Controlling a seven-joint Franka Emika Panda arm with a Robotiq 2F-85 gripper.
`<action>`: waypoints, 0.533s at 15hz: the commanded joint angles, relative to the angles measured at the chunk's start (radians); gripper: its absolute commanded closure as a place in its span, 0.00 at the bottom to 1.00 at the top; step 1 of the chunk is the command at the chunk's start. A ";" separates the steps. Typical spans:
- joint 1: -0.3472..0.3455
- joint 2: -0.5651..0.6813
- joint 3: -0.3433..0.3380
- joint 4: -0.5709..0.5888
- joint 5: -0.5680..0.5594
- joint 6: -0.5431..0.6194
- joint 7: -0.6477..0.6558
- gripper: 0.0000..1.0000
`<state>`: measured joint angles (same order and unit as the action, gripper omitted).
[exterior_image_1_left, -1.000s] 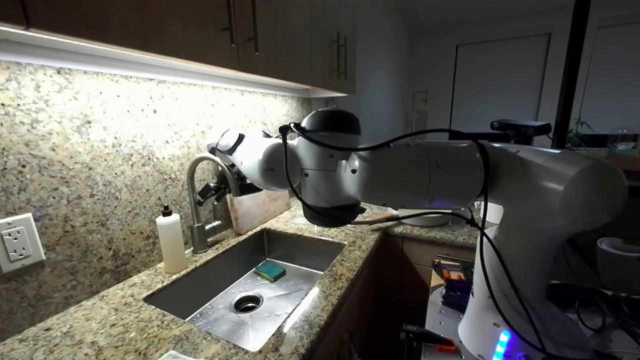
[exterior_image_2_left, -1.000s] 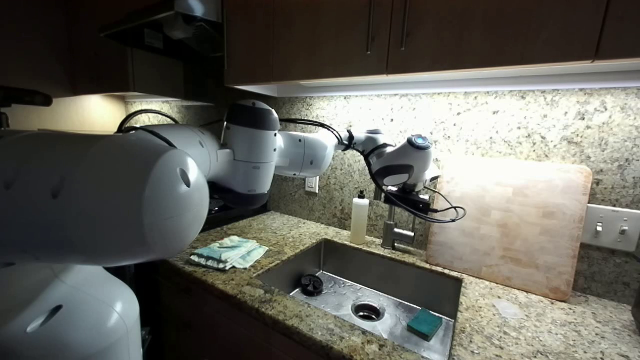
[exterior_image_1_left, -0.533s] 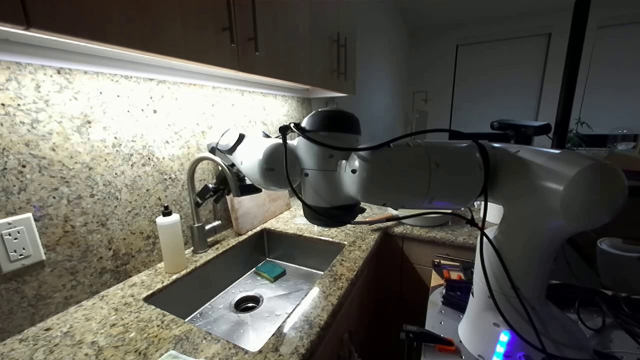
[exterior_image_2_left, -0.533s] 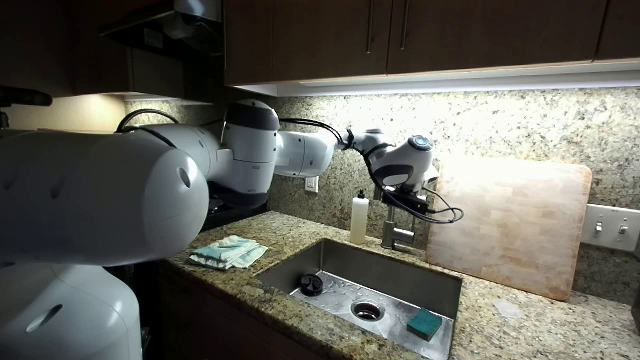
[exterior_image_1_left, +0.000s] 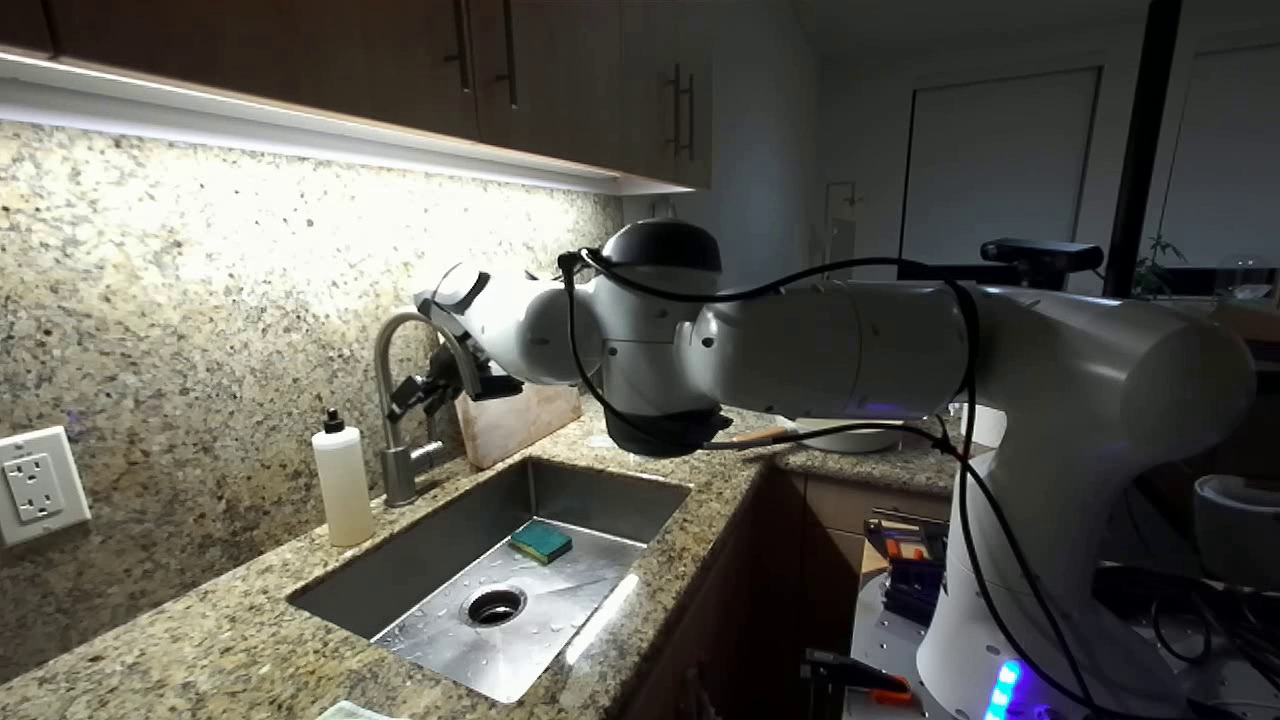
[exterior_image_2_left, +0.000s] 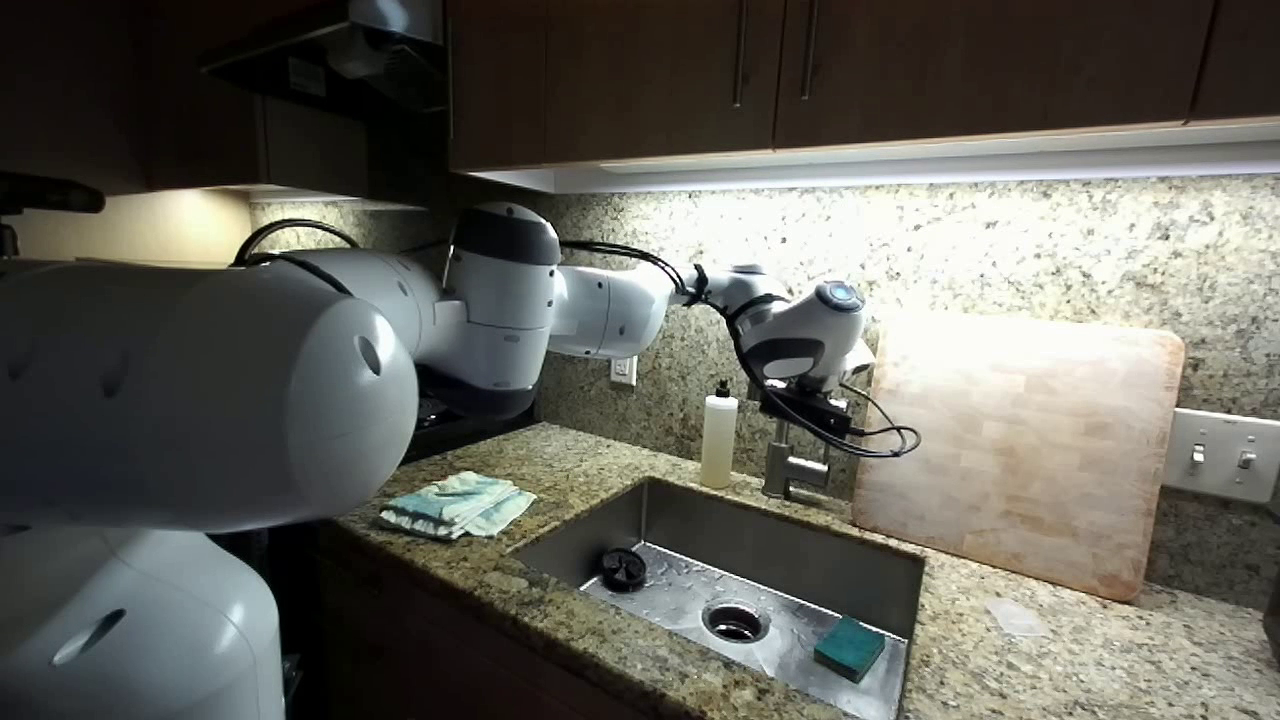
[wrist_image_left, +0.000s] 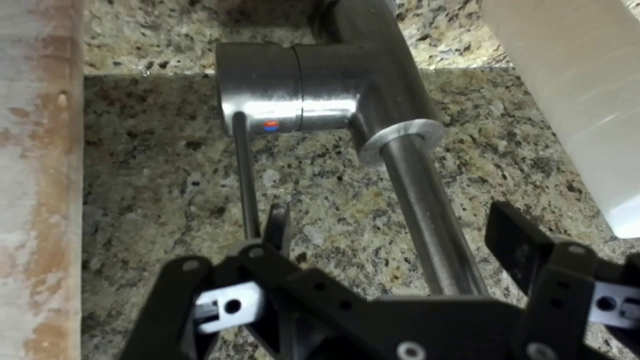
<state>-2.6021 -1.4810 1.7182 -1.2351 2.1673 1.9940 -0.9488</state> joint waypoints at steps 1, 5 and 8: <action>0.001 0.000 -0.006 -0.003 -0.034 0.033 0.026 0.00; 0.001 0.000 -0.014 -0.005 -0.062 0.064 0.051 0.00; 0.001 0.000 -0.013 -0.007 -0.072 0.072 0.055 0.00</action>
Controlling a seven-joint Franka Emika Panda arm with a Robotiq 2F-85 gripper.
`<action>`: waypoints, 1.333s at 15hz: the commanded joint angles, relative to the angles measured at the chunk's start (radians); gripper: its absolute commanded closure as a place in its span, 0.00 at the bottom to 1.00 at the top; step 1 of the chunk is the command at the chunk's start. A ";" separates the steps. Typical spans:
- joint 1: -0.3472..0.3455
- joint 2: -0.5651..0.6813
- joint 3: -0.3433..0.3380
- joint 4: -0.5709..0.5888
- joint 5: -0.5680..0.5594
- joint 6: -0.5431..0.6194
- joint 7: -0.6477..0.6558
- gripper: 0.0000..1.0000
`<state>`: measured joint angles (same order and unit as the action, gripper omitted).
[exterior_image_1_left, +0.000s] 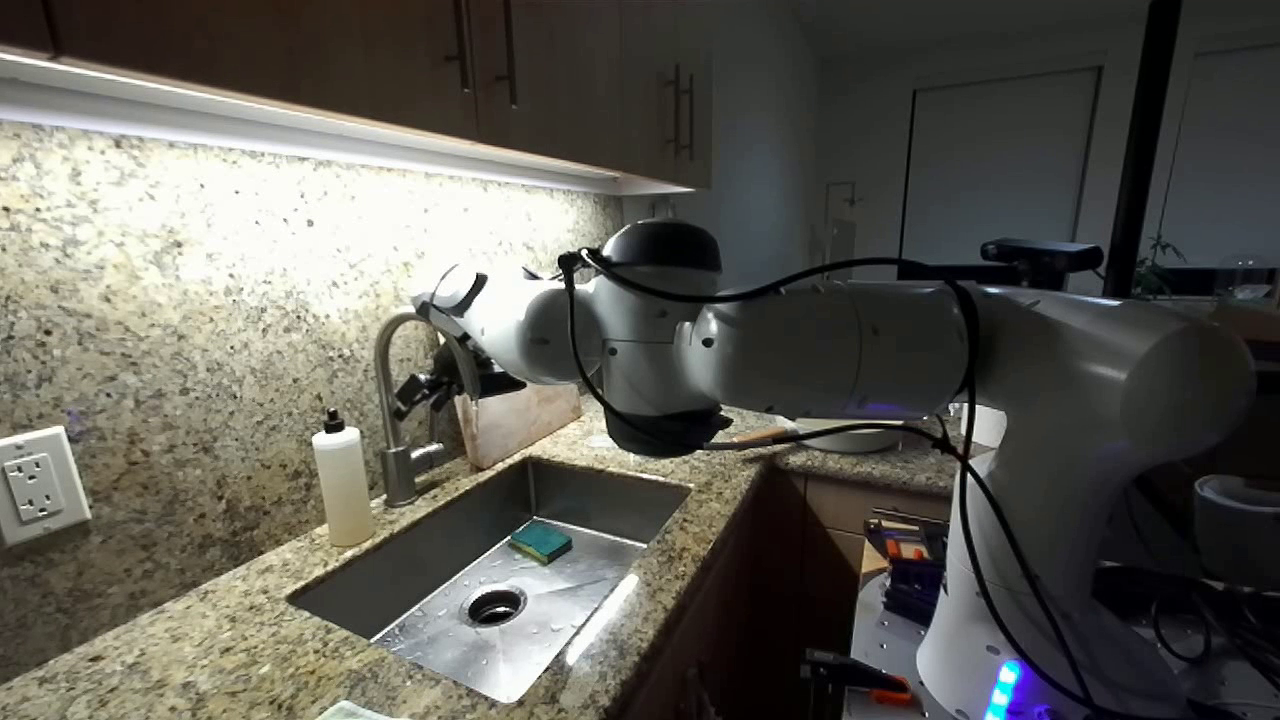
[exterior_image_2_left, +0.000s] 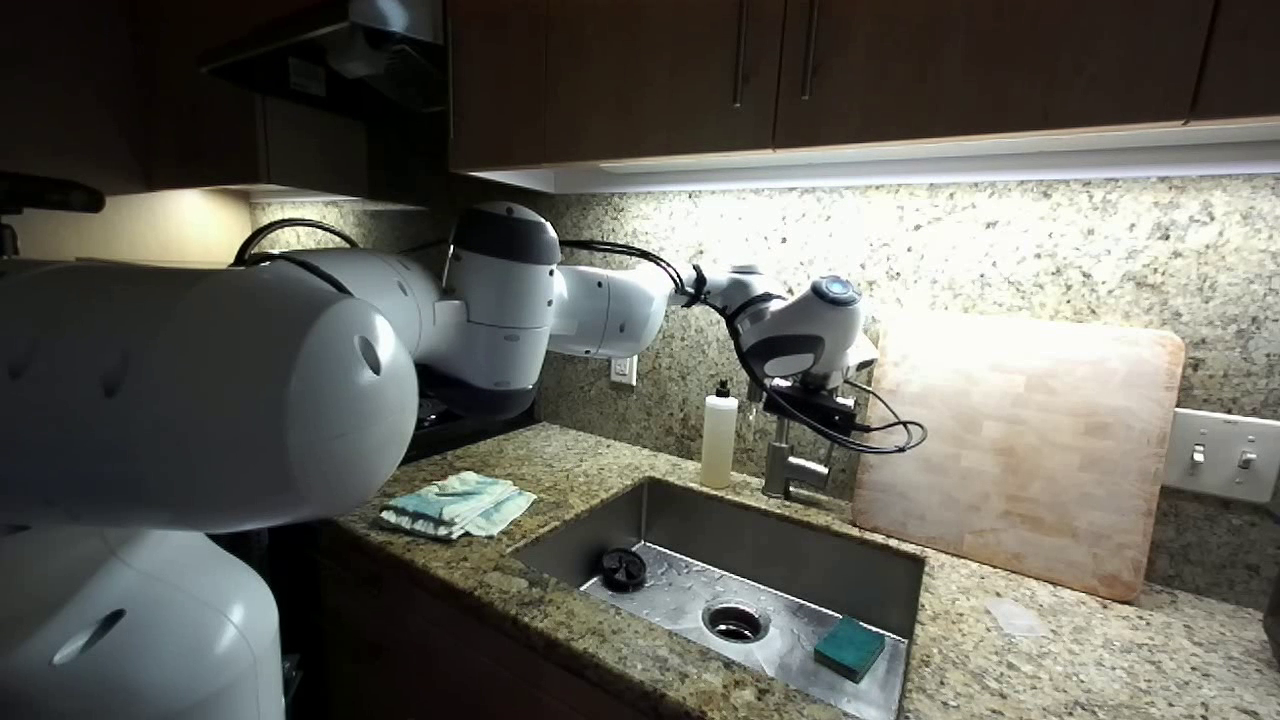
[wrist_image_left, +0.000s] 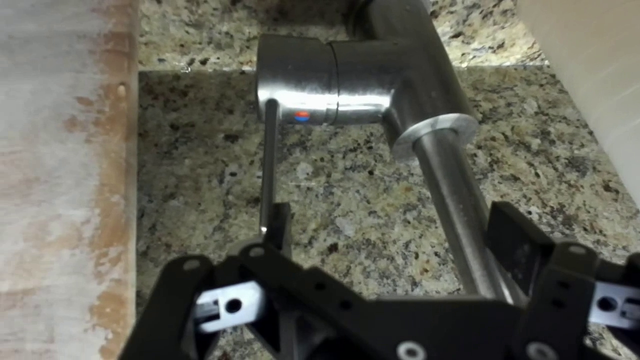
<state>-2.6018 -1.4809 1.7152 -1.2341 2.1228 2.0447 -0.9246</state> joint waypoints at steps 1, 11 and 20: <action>0.001 0.000 -0.011 -0.008 -0.029 0.022 0.031 0.00; -0.003 0.000 -0.009 -0.003 -0.011 0.038 0.007 0.00; 0.001 0.000 -0.006 0.000 -0.024 0.035 0.015 0.00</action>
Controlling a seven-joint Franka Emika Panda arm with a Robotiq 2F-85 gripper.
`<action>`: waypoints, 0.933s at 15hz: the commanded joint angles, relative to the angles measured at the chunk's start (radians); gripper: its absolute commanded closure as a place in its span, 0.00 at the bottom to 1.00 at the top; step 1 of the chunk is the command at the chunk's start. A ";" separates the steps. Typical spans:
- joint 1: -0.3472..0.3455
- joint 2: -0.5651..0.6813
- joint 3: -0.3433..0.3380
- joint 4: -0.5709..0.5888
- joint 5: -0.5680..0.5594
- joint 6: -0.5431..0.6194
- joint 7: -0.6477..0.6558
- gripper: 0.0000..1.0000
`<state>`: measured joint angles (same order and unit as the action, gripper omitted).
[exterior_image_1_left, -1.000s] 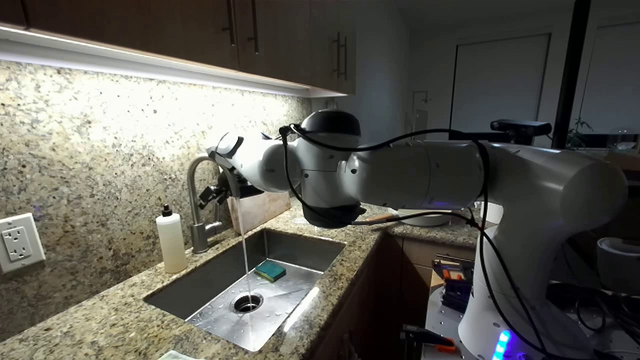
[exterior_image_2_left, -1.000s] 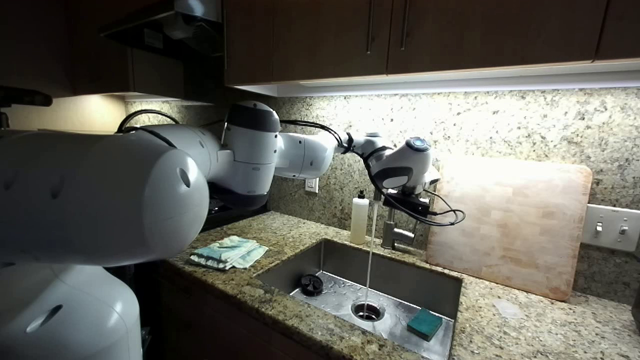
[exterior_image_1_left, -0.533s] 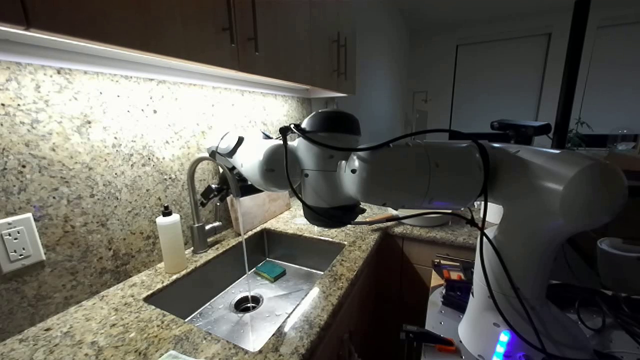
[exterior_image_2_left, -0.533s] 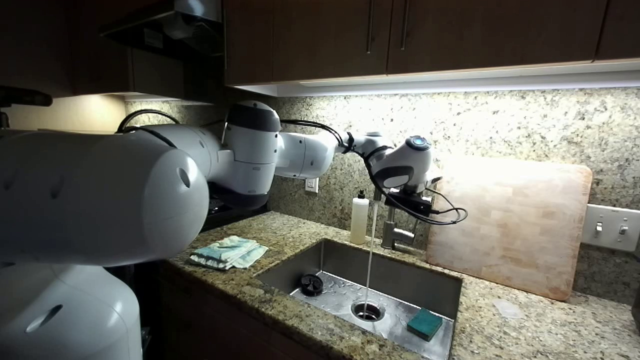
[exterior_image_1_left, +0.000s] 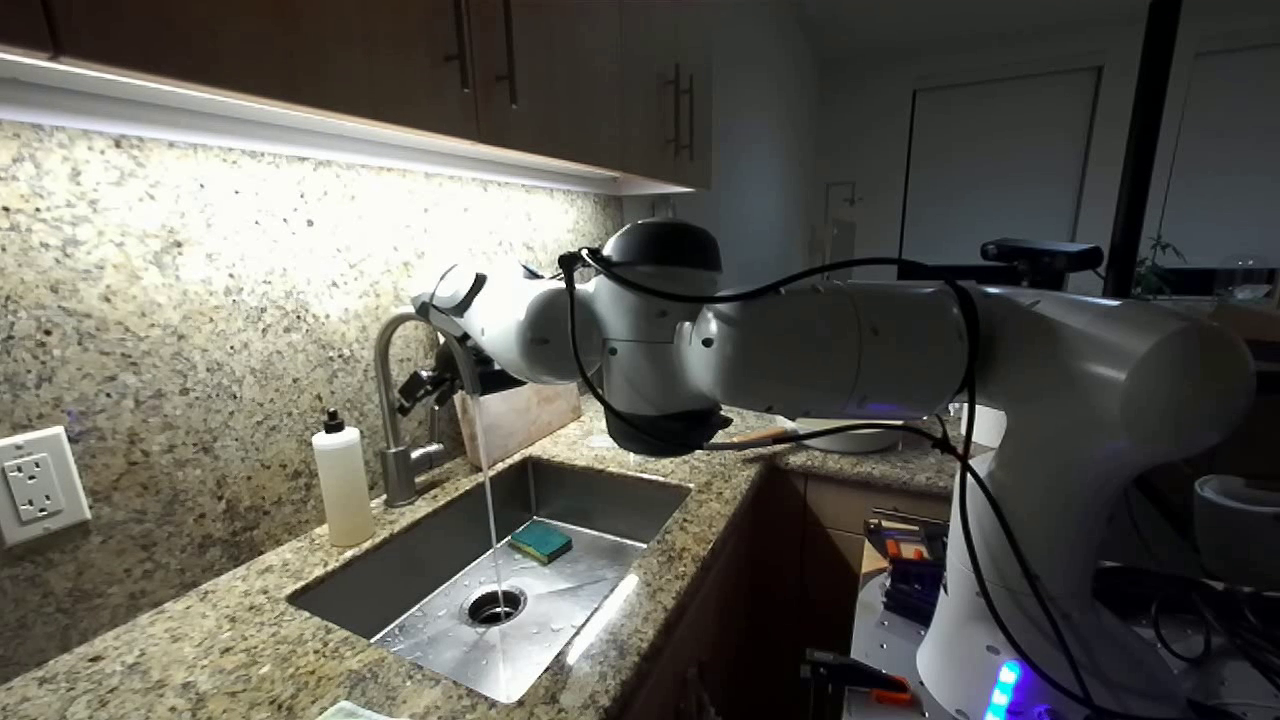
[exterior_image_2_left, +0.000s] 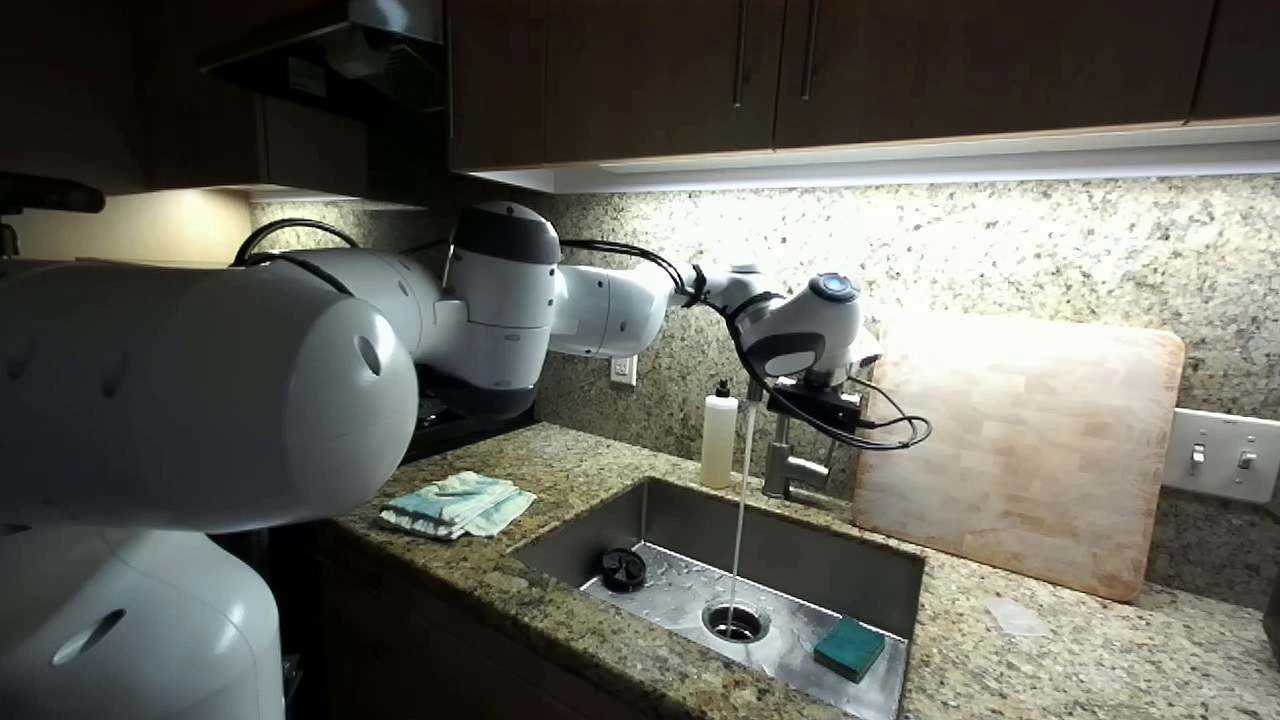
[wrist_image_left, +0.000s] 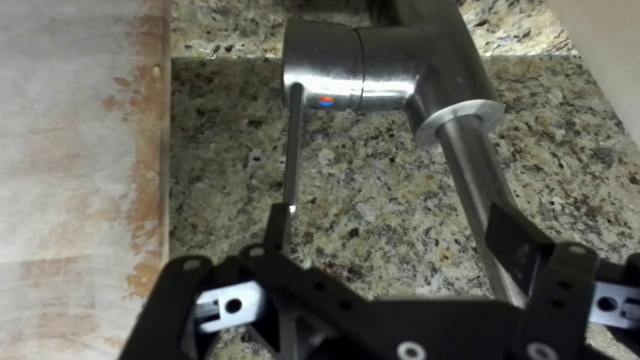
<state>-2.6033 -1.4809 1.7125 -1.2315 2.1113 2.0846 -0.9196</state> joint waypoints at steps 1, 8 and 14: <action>0.002 0.000 -0.005 -0.002 -0.019 -0.007 0.014 0.00; 0.004 0.000 -0.007 -0.002 -0.055 -0.003 0.028 0.00; 0.002 0.001 -0.005 0.004 -0.073 -0.002 0.030 0.00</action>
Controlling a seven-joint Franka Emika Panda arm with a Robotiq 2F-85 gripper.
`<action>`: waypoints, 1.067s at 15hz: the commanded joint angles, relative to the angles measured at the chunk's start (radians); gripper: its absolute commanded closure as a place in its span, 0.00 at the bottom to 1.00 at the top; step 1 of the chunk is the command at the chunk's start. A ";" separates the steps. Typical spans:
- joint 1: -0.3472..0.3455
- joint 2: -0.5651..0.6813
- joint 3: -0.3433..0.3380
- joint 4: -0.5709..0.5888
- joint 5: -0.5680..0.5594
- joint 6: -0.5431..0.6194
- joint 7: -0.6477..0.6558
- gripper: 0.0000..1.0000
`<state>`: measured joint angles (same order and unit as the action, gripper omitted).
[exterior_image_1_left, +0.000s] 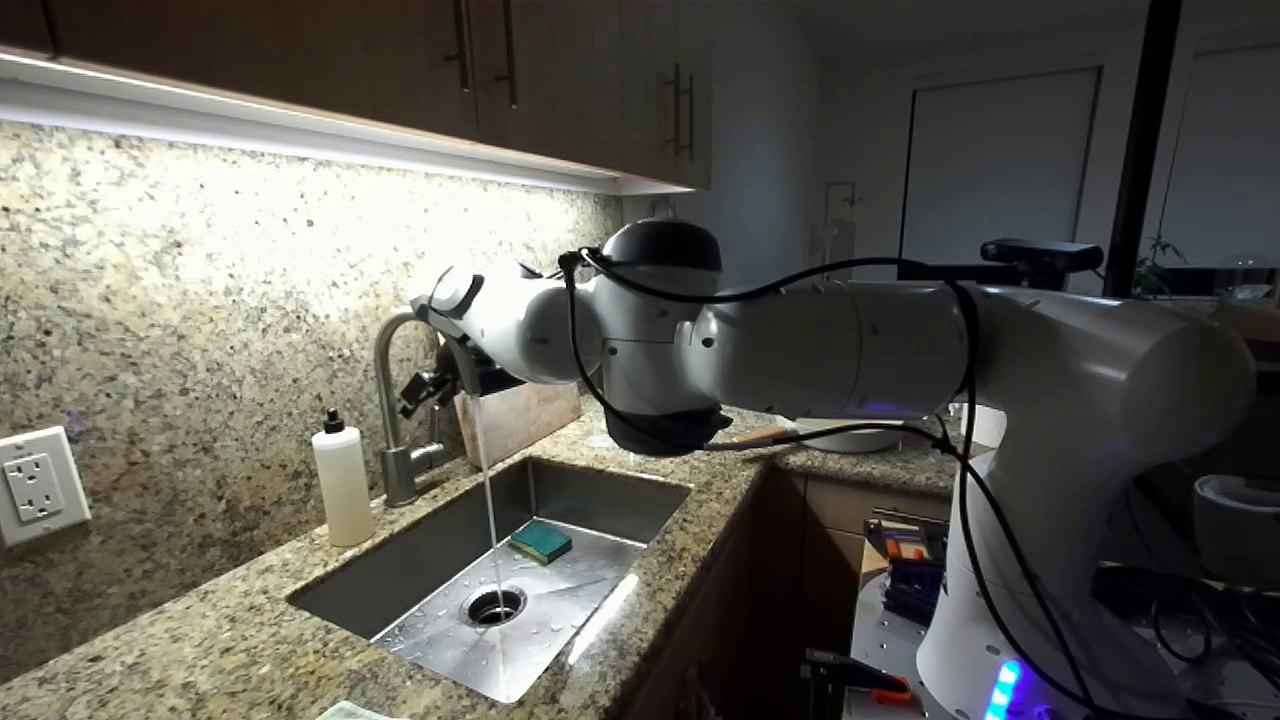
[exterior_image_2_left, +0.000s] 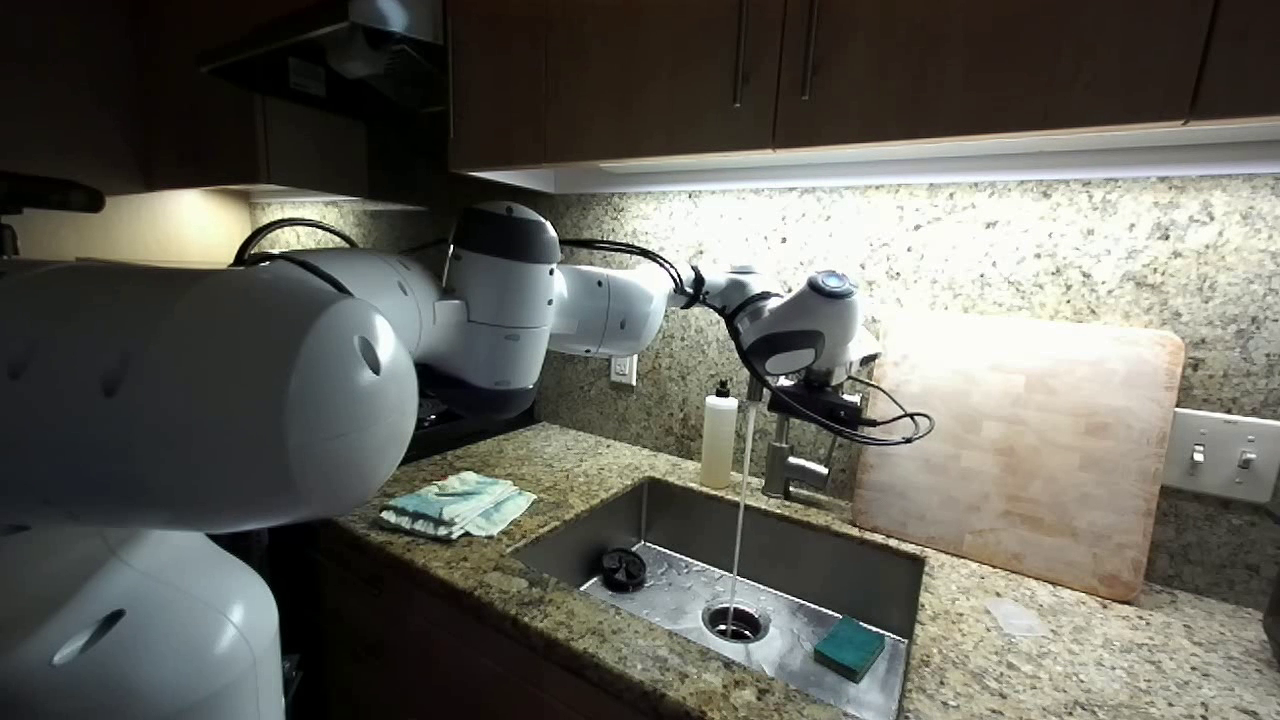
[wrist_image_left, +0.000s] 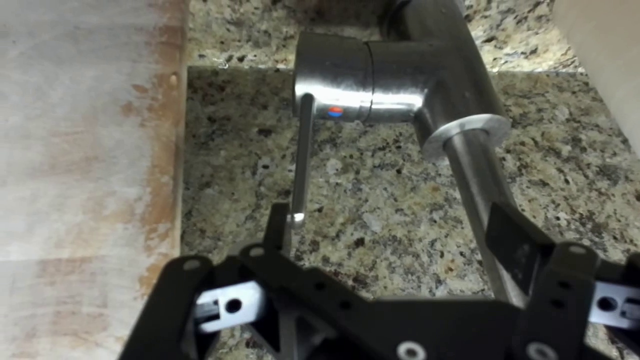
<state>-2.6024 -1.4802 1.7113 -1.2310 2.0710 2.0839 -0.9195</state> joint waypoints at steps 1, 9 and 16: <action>0.001 0.000 -0.004 0.004 -0.033 -0.003 0.028 0.00; 0.001 0.002 -0.004 0.006 -0.073 -0.022 0.030 0.00; 0.002 0.003 -0.003 0.019 -0.072 -0.030 0.023 0.00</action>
<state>-2.6016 -1.4776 1.7109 -1.2282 2.0287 2.0693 -0.9191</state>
